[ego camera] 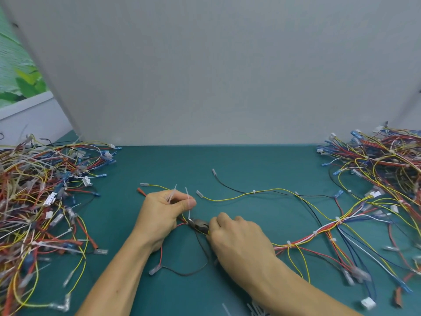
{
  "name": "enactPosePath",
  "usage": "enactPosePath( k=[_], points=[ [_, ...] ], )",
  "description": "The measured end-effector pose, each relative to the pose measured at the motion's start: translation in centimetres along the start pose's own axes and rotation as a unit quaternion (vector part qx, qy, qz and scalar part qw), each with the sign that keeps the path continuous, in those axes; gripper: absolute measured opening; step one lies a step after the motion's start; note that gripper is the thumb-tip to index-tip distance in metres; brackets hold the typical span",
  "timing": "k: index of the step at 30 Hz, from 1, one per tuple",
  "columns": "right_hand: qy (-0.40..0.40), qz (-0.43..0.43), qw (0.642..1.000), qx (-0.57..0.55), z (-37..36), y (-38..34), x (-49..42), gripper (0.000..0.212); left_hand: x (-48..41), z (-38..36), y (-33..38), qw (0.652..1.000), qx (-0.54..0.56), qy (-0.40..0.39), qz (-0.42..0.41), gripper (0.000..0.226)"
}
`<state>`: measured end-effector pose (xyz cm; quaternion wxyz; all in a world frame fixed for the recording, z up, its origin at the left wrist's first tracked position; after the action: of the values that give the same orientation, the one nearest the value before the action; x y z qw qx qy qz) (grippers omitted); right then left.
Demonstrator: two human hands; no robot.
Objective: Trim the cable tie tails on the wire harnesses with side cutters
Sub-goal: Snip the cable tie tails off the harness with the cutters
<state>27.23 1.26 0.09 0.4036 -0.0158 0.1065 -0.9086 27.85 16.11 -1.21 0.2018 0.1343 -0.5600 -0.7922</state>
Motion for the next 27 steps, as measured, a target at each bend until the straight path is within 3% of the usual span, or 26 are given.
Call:
enactPosePath(
  k=[5,8,12,15,17,22,24,27],
  points=[
    [0.005,-0.008,0.999,0.052,0.3,-0.2,0.3,0.021,-0.2,0.6,-0.2,1.0,0.011,0.023,0.002,0.013],
    [0.01,-0.011,0.998,0.06,0.6,-0.5,0.5,0.029,0.2,2.0,1.9,0.996,-0.009,0.069,-0.051,0.012],
    [0.06,-0.028,0.993,-0.102,1.6,1.1,0.2,0.035,1.6,3.7,5.3,0.986,-0.079,0.09,-0.118,0.018],
    [0.099,-0.074,0.967,-0.221,4.4,4.0,0.8,0.03,4.1,3.0,7.9,0.976,-0.159,0.033,-0.142,0.018],
    [0.134,-0.109,0.955,-0.24,6.5,6.5,1.7,0.027,6.8,0.8,9.2,0.947,-0.267,-0.045,-0.173,0.022],
    [0.169,-0.173,0.94,-0.24,9.1,11.4,5.1,0.025,14.4,-5.7,8.3,0.816,-0.484,-0.181,-0.261,0.021],
    [0.165,-0.194,0.938,-0.236,9.2,12.7,6.3,0.029,15.7,-7.1,7.3,0.792,-0.52,-0.201,-0.25,0.014],
    [0.162,-0.221,0.931,-0.243,9.1,14.1,7.7,0.033,16.7,-8.4,6.4,0.776,-0.54,-0.222,-0.237,0.024]
  ],
)
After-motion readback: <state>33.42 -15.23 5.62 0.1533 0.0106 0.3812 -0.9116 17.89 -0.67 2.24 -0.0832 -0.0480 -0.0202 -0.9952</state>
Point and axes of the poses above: each hand's wrist, its own x-axis away from the middle knuckle, its own z-axis out of the back of the hand, y = z × x, the point moved 7 cm from there along -x, towards the middle knuckle, and after that the axes turned 13 degrees about -x, right-handed, at the moved point
